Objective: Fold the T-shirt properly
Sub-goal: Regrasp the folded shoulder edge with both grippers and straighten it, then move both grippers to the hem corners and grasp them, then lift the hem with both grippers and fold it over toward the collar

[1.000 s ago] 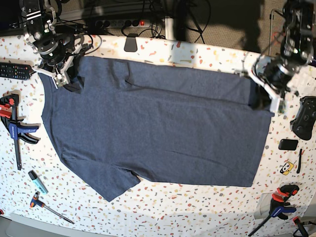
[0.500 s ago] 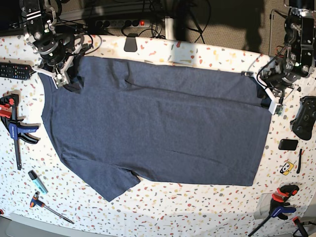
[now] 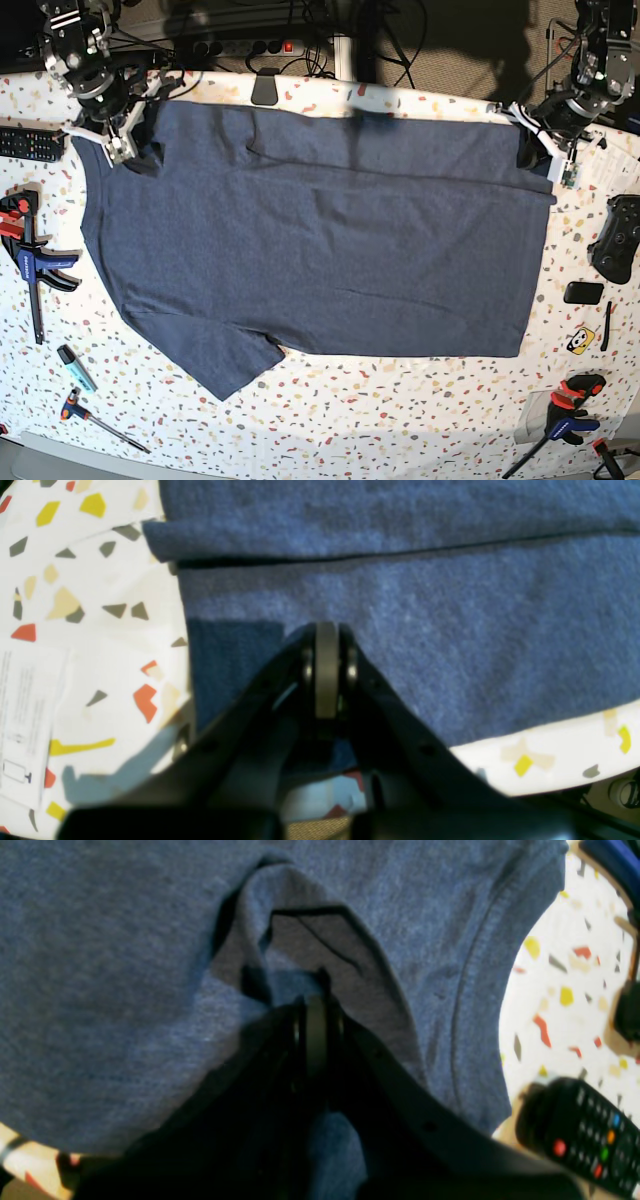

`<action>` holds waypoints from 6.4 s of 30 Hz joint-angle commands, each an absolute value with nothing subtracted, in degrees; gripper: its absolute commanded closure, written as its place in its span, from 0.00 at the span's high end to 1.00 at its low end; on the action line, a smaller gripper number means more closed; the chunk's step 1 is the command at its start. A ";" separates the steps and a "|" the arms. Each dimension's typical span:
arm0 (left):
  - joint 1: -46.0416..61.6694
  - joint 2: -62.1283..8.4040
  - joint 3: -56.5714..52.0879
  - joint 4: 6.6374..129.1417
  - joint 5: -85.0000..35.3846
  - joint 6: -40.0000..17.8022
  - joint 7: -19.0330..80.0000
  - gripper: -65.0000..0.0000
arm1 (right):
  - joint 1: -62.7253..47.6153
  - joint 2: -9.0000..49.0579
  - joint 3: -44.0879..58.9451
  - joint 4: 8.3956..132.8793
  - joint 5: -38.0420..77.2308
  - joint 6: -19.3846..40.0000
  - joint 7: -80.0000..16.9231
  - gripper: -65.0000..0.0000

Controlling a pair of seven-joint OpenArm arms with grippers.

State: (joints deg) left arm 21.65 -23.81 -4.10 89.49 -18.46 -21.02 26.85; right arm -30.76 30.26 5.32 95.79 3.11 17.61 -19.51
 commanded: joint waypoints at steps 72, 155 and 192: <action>-45.50 -20.38 -3.70 19.03 -1.69 -29.80 12.38 0.28 | -7.62 30.96 5.98 100.25 15.25 25.32 -35.57 0.34; -45.56 -17.96 -3.70 10.04 -0.67 -36.07 11.05 0.00 | 53.78 24.29 -15.84 11.07 -0.62 29.56 -17.91 0.34; -45.58 -17.96 -3.70 10.04 -8.40 -36.10 8.75 0.00 | 49.69 27.27 -15.81 11.57 3.20 31.48 -13.87 0.00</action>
